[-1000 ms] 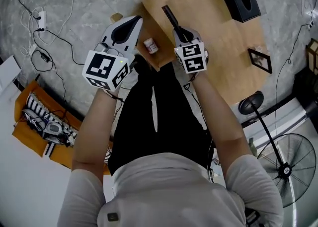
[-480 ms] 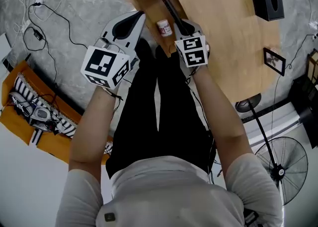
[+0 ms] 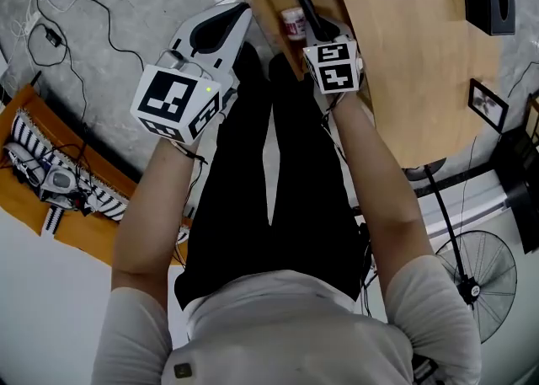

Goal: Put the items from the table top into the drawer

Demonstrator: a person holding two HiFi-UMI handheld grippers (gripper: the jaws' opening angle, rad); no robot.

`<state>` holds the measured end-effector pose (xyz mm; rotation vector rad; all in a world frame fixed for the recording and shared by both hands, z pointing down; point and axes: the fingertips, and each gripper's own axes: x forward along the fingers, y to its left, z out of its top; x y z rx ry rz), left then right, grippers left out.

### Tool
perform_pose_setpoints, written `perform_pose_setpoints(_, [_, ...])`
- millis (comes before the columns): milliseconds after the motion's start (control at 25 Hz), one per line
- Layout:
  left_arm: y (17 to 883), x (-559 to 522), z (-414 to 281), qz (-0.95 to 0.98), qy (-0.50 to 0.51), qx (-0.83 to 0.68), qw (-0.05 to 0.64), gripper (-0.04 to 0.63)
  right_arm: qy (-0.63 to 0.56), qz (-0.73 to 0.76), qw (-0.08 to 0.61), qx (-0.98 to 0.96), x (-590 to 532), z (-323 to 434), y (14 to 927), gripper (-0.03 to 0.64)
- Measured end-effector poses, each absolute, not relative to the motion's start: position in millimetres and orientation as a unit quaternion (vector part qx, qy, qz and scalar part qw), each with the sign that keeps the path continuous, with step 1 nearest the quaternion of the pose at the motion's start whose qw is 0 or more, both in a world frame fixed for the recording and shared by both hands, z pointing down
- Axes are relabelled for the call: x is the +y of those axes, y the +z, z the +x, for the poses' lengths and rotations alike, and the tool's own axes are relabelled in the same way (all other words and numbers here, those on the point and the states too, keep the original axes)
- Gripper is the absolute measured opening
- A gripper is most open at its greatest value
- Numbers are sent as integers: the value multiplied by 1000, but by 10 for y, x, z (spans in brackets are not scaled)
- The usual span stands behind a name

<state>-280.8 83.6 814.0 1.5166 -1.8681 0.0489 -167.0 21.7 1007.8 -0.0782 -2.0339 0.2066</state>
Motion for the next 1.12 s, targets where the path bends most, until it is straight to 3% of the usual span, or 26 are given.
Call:
perform_pose_setpoints(480, [8222,864,-2808,585,13,-725,364,9,87,-25,553,-829,190,-1625,10280,71])
perform_pose_setpoints(640, [8223,837,-2844,585,10,-725,364,9,87,-24,550,-830,178,-1683,10276,126])
perform_pose_setpoints(1120, [7842,803,-2880,594,15,-728,343,9,88,-15,515,-852,169,-1777,9794,129])
